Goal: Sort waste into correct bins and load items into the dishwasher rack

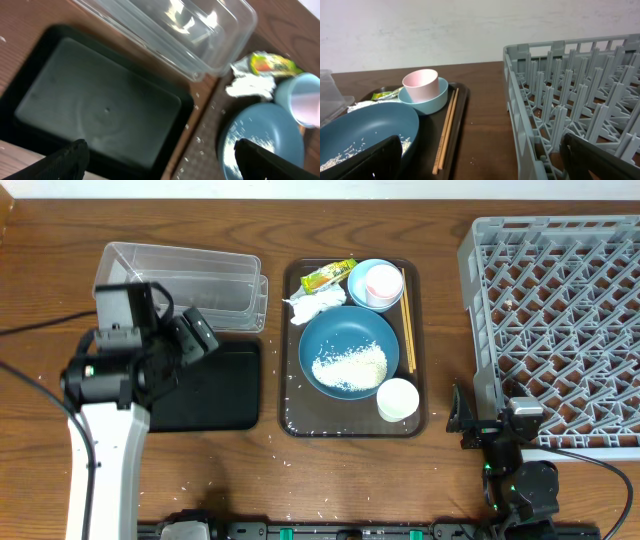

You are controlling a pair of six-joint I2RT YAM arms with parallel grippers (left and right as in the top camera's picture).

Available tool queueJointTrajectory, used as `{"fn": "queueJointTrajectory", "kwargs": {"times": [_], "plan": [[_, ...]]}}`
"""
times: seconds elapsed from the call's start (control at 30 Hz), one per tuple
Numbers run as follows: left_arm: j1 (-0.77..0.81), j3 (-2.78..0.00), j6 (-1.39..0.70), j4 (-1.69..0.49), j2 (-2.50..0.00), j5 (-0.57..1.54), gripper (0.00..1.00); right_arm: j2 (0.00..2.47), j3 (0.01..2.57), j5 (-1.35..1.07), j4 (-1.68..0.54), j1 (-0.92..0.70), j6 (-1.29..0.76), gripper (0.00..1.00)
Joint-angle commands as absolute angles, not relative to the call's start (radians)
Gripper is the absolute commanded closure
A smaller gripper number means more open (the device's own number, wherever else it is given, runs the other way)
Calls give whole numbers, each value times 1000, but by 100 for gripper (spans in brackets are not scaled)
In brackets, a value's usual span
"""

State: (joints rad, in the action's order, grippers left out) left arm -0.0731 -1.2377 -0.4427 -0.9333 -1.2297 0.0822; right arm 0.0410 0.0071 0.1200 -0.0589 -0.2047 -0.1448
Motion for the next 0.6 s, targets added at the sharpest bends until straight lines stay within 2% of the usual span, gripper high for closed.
{"fn": "queueJointTrajectory", "kwargs": {"times": [0.0,0.3,0.43,0.57], "plan": [[-97,-1269,-459,-936,-1260,-2,5,38,6,119,-63,-209,-133,1],[-281,-1268,-474,-912,-1279,-19,5,38,6,103,-49,-209,-161,1],[-358,-1268,-495,-920,-1279,-7,5,38,6,-57,-10,-210,-387,1],[-371,-1268,-495,-919,-1279,-8,5,38,6,-53,153,-210,-623,1]]}}
